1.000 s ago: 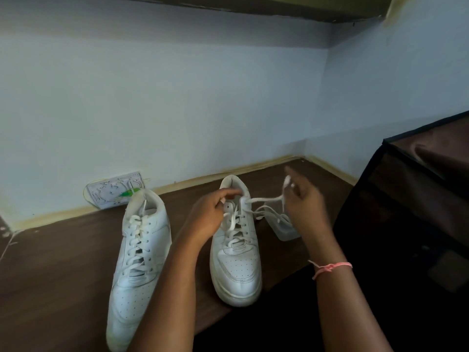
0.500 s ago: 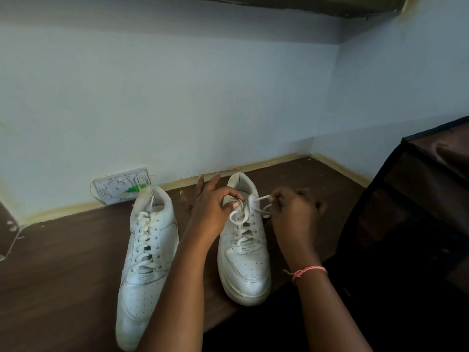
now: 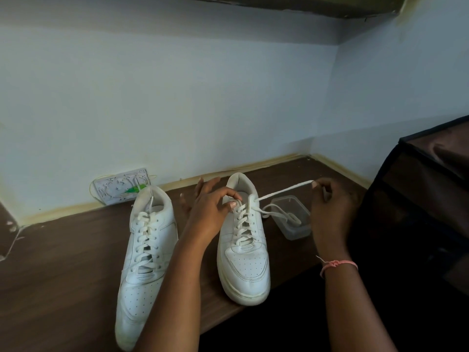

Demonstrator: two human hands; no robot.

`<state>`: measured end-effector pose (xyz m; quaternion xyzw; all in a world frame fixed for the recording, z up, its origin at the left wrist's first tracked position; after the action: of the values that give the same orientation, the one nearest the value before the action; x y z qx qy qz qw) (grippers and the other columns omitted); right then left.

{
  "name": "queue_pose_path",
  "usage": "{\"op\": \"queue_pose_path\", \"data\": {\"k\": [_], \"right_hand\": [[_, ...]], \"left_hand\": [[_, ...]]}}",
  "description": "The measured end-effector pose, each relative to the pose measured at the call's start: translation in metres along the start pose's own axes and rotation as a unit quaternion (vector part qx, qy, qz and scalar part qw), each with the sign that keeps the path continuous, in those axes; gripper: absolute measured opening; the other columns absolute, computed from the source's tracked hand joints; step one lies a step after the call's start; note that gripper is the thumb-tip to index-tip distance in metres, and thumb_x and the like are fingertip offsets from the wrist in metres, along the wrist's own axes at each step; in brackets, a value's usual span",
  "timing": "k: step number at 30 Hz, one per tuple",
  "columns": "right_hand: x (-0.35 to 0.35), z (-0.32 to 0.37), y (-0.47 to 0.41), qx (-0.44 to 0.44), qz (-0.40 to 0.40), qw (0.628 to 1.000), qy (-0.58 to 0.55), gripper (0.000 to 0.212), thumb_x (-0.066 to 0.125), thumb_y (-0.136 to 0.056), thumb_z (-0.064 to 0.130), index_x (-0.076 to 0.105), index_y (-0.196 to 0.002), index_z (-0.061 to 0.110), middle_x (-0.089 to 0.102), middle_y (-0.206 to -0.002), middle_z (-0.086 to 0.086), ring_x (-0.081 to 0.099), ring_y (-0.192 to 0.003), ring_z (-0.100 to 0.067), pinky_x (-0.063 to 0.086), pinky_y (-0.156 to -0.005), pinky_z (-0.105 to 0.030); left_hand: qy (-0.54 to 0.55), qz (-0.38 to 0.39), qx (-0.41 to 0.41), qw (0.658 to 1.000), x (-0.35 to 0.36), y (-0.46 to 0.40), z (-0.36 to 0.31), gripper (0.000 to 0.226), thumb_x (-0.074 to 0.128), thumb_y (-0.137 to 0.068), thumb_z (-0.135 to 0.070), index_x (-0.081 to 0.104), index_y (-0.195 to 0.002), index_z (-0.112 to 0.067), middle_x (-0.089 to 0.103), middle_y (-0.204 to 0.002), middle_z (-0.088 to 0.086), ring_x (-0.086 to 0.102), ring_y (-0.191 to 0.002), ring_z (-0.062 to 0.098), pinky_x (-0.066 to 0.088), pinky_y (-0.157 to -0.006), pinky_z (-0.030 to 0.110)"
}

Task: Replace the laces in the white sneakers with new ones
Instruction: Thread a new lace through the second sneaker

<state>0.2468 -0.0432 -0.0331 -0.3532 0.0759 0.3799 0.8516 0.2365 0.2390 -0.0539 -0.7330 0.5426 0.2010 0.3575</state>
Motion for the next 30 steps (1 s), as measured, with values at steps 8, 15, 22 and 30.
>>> {"op": "queue_pose_path", "data": {"k": [8,15,22,30], "right_hand": [[0.056,-0.024,0.002,0.041,0.275,0.957,0.086,0.063,0.056,-0.093,0.007,0.038,-0.146,0.036,0.039,-0.150,-0.009,0.043,-0.130,-0.025,0.039,-0.101,-0.037],[0.055,-0.016,0.010,0.022,0.304,0.951,0.051,0.067,0.052,-0.088,-0.001,0.037,-0.148,0.023,0.025,-0.158,-0.011,0.021,-0.145,-0.031,0.029,-0.115,-0.047],[0.044,0.018,0.018,-0.004,0.321,0.946,0.036,0.044,0.065,-0.085,0.006,0.059,-0.122,0.029,0.035,-0.136,-0.002,0.039,-0.127,-0.025,0.047,-0.096,-0.038],[0.043,0.046,0.035,-0.077,0.328,0.942,0.009,0.016,0.066,-0.090,0.018,0.058,-0.077,0.024,0.050,-0.088,0.007,0.051,-0.083,-0.014,0.040,-0.064,-0.017]], "left_hand": [[-0.084,-0.029,0.123,0.988,0.016,0.011,-0.069,0.026,0.071,-0.078,-0.053,0.068,-0.103,-0.048,0.017,-0.162,-0.014,-0.008,-0.151,0.015,-0.016,-0.114,0.056],[-0.179,-0.081,0.044,0.980,0.057,0.023,-0.061,0.018,0.077,-0.077,-0.032,0.072,-0.092,-0.039,0.027,-0.161,0.001,0.000,-0.151,0.030,-0.019,-0.112,0.059],[-0.042,-0.016,-0.009,0.999,0.038,0.012,-0.063,0.016,0.059,-0.092,-0.044,0.070,-0.094,-0.033,0.026,-0.158,-0.009,-0.002,-0.150,0.020,-0.007,-0.115,0.059],[0.058,0.041,-0.043,0.997,0.022,0.008,-0.053,0.026,0.041,-0.100,-0.046,0.061,-0.089,-0.035,0.045,-0.137,-0.009,0.033,-0.136,0.019,0.016,-0.113,0.059]]}}
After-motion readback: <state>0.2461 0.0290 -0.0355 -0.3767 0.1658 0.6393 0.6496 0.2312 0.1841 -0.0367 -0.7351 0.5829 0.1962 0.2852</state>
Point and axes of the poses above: each hand's wrist, its own y-axis away from the middle knuckle, its own x-axis out of the palm, z = x × y, the point moved 9 cm from there along -y, towards the middle knuckle
